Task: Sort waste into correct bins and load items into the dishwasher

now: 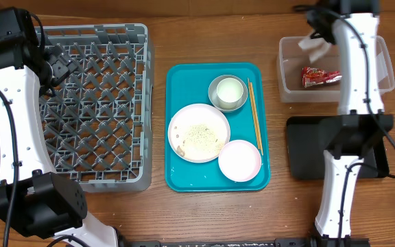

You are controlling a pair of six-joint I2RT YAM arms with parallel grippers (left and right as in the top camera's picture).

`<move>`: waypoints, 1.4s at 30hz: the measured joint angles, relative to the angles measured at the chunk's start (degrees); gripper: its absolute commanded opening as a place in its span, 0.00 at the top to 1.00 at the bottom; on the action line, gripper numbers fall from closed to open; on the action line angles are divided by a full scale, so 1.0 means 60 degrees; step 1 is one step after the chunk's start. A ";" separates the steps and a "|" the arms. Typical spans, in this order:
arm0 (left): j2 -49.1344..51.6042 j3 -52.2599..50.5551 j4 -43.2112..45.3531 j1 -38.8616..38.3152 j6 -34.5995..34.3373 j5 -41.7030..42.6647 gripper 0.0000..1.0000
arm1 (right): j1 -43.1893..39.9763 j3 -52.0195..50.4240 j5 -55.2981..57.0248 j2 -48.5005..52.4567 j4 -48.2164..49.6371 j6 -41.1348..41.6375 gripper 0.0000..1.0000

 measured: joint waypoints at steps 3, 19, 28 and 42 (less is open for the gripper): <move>0.0000 0.0000 0.0000 0.0000 0.0000 0.0000 0.00 | -0.0313 -0.0164 -0.0739 -0.0004 -0.0109 0.0080 0.00; 0.0000 0.0000 0.0000 0.0000 -0.0004 0.0000 0.00 | 0.0721 -0.0415 -0.3898 -0.0233 -0.0973 -0.1785 0.00; 0.0000 0.0000 0.0000 0.0000 0.0000 0.0000 0.00 | 0.3504 -0.0506 -0.4244 -0.0535 -0.1708 -0.4036 0.00; 0.0000 0.0000 0.0000 0.0000 0.0000 0.0000 0.00 | 0.5406 -0.0994 -0.1220 -0.0550 -0.1690 -0.3595 0.00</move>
